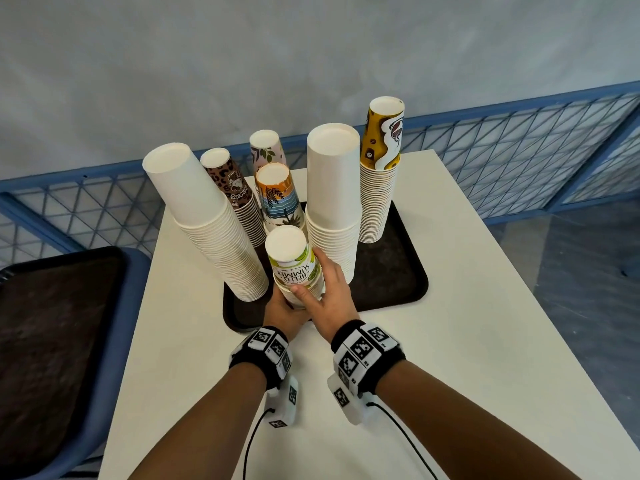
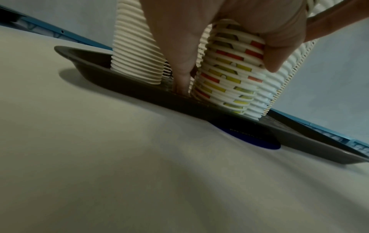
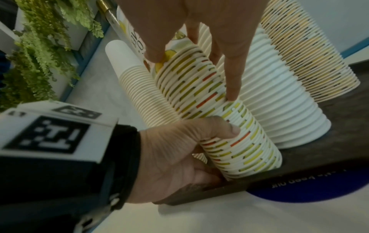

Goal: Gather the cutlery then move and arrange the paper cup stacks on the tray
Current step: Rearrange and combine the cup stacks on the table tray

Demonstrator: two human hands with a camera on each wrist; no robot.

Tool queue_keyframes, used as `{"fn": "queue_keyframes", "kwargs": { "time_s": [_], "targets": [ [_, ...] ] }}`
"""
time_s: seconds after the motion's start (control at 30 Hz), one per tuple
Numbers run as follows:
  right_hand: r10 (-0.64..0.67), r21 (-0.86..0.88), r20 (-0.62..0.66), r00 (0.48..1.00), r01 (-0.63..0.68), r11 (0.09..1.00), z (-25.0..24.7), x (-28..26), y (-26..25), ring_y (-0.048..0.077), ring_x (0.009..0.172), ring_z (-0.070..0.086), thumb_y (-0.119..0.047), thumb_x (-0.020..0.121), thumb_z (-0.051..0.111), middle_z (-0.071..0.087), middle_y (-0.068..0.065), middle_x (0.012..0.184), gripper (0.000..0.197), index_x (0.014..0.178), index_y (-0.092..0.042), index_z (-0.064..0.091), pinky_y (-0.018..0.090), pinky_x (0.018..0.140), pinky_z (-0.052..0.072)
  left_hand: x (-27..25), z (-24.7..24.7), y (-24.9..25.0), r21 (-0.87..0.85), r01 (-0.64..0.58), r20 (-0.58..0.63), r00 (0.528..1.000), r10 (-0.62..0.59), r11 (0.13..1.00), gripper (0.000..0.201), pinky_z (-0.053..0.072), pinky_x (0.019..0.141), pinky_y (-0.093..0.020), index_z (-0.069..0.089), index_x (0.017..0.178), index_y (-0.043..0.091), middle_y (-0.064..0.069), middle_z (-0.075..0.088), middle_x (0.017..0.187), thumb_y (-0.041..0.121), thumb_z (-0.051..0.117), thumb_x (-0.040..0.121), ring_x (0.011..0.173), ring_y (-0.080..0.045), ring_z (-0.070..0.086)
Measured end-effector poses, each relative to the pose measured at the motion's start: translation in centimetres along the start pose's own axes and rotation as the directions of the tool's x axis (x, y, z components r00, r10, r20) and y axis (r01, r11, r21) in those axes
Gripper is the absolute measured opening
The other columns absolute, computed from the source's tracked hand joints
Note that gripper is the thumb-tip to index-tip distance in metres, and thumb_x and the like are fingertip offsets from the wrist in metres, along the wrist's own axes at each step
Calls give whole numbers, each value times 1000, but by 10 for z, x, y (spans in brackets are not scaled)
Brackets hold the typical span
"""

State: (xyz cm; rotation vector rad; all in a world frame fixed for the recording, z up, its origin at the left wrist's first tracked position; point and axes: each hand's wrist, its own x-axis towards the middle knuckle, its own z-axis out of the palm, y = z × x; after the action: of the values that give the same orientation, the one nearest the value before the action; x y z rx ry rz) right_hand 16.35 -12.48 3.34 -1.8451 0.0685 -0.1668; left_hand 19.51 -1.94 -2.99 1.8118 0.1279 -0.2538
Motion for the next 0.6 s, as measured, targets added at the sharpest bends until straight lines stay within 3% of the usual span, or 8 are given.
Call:
{"fn": "queue_keyframes", "kwargs": {
  "time_s": [0.07,0.17,0.3,0.4,0.43,0.5,0.53,0.6],
  "targets": [
    [13,6,7,1000,-13,1000,-3,2,2,1,121,34,-43,76,59,39,6,139,76,142,-19,30,16,102,27,2,-1,1,-21,14,41,999,-13,1000,83,49,77,-9,36,138,16,-2,60,122,3,77,68,111,-15,59],
    [56,22,16,998,-56,998,-7,7,4,6,122,39,-36,80,66,40,7,138,73,142,-20,30,24,106,34,4,1,6,-57,14,74,997,-10,998,89,49,83,-22,33,140,17,-2,59,122,0,78,66,113,-19,58],
    [97,40,51,994,-99,994,-12,11,4,16,127,41,-30,81,67,40,6,138,71,141,-21,31,42,108,38,2,2,10,-78,2,48,999,2,997,84,48,65,-4,34,138,15,1,57,116,-6,75,68,106,-15,56],
    [76,59,103,992,-82,995,-13,6,1,15,126,40,-27,80,69,40,4,137,69,139,-23,34,46,106,40,-3,3,7,-73,-59,-5,998,58,996,80,47,71,-3,36,136,8,-4,59,120,-8,75,67,102,-1,60],
    [55,62,117,992,-62,996,-15,3,-2,12,124,40,-25,80,70,40,4,136,68,138,-23,36,45,106,40,-6,7,8,-48,-81,-37,996,79,996,74,44,74,0,38,133,3,-2,58,118,-9,73,69,99,8,60],
    [1,68,124,992,-9,998,-18,-4,-10,6,120,39,-24,79,70,41,1,132,67,137,-21,38,41,106,40,-13,12,12,-48,-97,-67,993,94,994,62,41,76,2,38,128,-2,1,54,115,-14,65,74,99,12,58],
    [-29,72,118,993,20,997,-20,-7,-15,4,118,39,-26,78,70,42,-2,129,66,136,-21,39,39,106,40,-17,14,13,-83,-84,-78,994,78,993,58,44,79,-2,38,128,-2,-1,54,115,-16,61,76,96,10,60],
    [-84,81,113,990,75,994,-27,-13,-22,1,115,39,-32,75,68,40,-9,123,65,134,-25,40,35,105,40,-25,20,14,-98,-35,-112,993,24,995,51,51,91,-25,43,127,-2,-11,58,117,-13,59,79,93,-2,58]
  ]
}}
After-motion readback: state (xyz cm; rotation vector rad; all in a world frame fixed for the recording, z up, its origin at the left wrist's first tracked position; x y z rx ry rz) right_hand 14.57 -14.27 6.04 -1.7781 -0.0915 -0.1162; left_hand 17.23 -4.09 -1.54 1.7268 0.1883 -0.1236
